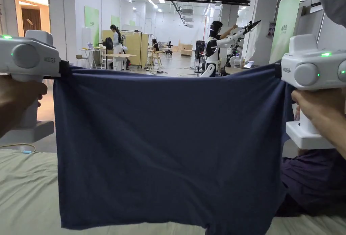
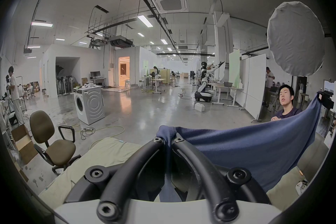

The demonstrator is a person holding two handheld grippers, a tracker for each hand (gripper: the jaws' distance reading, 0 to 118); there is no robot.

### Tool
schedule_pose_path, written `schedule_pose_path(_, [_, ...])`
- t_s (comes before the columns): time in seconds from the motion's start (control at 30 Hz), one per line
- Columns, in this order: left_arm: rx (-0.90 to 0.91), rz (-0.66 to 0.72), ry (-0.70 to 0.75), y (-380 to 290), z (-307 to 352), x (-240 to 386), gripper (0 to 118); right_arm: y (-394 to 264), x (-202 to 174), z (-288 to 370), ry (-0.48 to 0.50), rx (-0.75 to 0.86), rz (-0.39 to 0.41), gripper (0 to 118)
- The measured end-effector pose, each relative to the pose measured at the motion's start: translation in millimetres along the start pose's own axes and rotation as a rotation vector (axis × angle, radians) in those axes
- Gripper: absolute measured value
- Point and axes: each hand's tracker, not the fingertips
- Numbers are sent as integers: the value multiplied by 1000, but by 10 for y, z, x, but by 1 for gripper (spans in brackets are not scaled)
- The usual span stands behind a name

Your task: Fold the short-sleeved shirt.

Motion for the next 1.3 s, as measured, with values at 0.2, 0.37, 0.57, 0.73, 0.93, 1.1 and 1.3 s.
schedule_pose_path(0.2, [1, -12, -4, -163, 70, 38, 5, -126, 38, 155, 0, 4, -14, 1])
schedule_pose_path(0.37, [-27, -12, -25, -562, 278, 34, 5, -565, 75, 503, 8, -36, -12, 1])
schedule_pose_path(0.57, [-65, -24, -71, -1267, 830, -40, 5, -1152, 125, 1192, 34, -91, -10, 1])
schedule_pose_path(0.73, [-85, -22, -96, -1821, 1351, -126, 5, -1575, 156, 1707, 53, -128, -3, 1])
schedule_pose_path(0.93, [-88, 13, -105, -2304, 1954, -267, 5, -1826, 152, 2429, 76, -143, 28, 1])
schedule_pose_path(1.1, [-95, 10, -111, -2647, 2419, -406, 5, -2031, 166, 3052, 84, -166, 25, 1])
schedule_pose_path(1.3, [-168, 3, -122, -3239, 2983, -515, 5, -2493, 122, 3776, 119, -288, 53, 1])
